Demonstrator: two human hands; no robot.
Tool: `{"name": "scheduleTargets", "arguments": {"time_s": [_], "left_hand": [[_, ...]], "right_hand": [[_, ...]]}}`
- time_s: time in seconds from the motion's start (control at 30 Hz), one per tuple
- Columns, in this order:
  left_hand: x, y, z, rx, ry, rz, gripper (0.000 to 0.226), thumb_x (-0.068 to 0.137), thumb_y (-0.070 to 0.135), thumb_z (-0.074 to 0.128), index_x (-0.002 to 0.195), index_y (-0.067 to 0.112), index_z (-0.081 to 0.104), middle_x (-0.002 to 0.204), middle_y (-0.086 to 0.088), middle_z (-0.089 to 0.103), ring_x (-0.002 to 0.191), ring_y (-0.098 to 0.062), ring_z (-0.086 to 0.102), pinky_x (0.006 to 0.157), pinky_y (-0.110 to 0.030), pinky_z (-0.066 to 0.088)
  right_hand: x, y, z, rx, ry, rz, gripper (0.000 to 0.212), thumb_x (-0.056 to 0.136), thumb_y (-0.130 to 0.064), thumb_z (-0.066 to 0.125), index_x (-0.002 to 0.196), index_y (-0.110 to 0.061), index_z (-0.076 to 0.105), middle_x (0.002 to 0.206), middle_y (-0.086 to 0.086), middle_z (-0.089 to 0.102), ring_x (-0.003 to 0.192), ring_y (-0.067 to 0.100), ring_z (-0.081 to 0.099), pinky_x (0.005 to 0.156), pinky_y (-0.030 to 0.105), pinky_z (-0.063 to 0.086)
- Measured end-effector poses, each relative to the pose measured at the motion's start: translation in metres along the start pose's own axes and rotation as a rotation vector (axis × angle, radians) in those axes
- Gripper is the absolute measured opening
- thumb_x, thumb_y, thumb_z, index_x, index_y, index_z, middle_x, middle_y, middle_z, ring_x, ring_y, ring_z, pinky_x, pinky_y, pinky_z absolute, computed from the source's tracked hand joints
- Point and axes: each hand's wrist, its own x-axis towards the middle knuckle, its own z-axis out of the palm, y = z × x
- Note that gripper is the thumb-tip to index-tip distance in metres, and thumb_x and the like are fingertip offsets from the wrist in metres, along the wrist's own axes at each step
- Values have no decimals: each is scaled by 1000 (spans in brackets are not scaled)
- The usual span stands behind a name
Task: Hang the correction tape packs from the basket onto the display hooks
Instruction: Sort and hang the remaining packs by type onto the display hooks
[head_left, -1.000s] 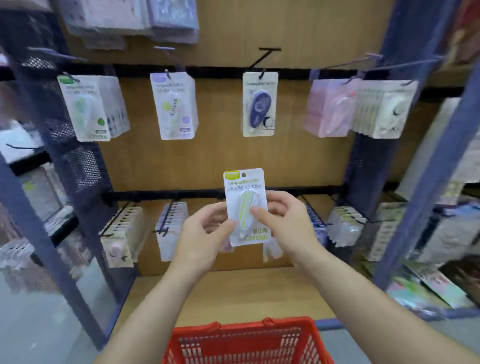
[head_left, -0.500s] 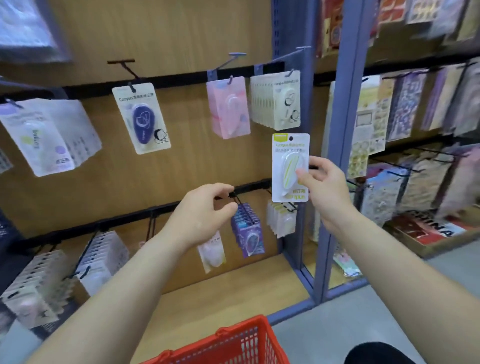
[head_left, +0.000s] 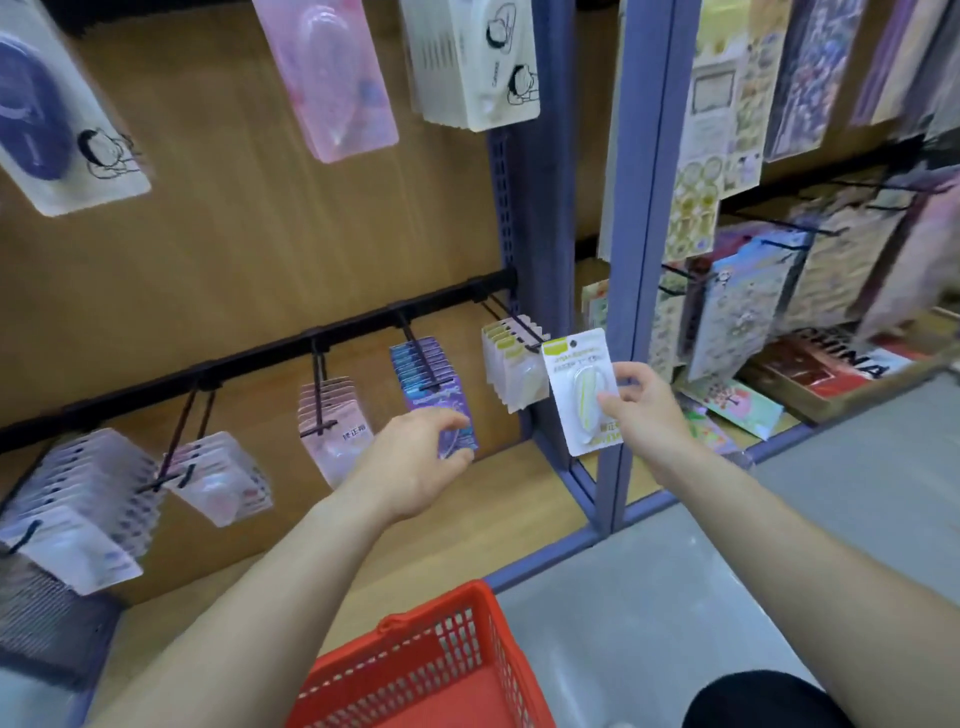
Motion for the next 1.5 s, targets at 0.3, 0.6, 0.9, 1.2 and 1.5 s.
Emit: {"name": "scheduleTargets", "arguments": {"time_s": [0.3, 0.6, 0.9, 1.2, 1.5], "left_hand": [[28, -15, 35, -15, 20, -31, 51, 97, 32, 65, 146, 26, 53, 149, 1, 54, 137, -20, 50, 112, -32, 40], [37, -30, 44, -54, 49, -43, 51, 96, 31, 66, 146, 25, 54, 142, -1, 58, 128, -21, 55, 108, -35, 45], [37, -33, 45, -83, 59, -31, 50, 97, 32, 65, 146, 26, 53, 141, 0, 57, 127, -20, 55, 107, -36, 46], [14, -39, 39, -107, 52, -37, 50, 98, 31, 65, 146, 25, 53, 142, 1, 56, 129, -18, 54, 109, -33, 42], [-123, -78, 68, -217, -78, -128, 39, 95, 35, 68, 132, 26, 62, 126, 9, 61, 107, -10, 62, 95, -30, 50]], "right_hand": [[35, 25, 23, -3, -123, 43, 25, 103, -10, 57, 125, -20, 59, 113, 2, 70, 94, 10, 70, 67, 24, 51], [45, 38, 40, 33, -79, 19, 25, 105, -10, 52, 127, -22, 57, 111, -7, 70, 86, -6, 67, 64, 15, 47], [49, 36, 47, 27, -52, -30, 24, 105, -15, 55, 125, -27, 57, 107, -1, 72, 91, 6, 71, 63, 18, 51], [67, 28, 79, -496, 30, -26, 45, 102, -38, 56, 144, -23, 51, 133, 9, 61, 113, 29, 61, 80, 33, 45], [-50, 18, 103, -1135, -654, -109, 49, 93, -55, 65, 125, -17, 62, 119, 1, 65, 111, 24, 61, 92, 38, 51]]}}
